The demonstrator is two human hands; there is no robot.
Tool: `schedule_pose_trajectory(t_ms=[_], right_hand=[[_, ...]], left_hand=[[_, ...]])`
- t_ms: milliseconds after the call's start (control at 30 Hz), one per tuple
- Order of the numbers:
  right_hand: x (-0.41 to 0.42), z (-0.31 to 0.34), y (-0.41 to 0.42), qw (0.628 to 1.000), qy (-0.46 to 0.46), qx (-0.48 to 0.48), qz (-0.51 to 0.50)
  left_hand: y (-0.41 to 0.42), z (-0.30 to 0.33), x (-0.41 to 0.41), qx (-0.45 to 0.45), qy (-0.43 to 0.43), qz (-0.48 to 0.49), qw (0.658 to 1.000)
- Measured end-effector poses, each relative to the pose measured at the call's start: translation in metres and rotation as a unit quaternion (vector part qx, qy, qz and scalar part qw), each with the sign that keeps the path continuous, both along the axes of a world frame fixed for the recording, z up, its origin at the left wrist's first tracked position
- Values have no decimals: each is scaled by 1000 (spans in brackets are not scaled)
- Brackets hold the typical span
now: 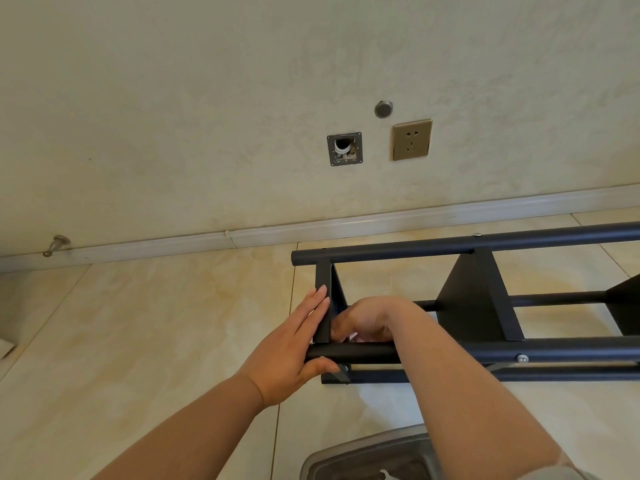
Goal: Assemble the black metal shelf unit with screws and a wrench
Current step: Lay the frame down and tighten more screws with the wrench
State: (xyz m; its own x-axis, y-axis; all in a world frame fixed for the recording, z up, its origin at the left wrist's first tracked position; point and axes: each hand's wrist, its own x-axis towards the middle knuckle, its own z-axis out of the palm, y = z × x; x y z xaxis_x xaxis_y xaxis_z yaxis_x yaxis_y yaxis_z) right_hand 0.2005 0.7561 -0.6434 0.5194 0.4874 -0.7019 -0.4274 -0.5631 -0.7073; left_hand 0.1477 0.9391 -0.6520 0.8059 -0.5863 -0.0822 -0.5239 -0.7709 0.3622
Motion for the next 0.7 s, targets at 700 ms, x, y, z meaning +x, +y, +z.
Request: schedule_pose_trajectory(t_ms=[700], right_hand=[[-1,0,0,1000,-11,-11,19]], left_hand=[[-1,-3,-3,-14,-15,16,1000]])
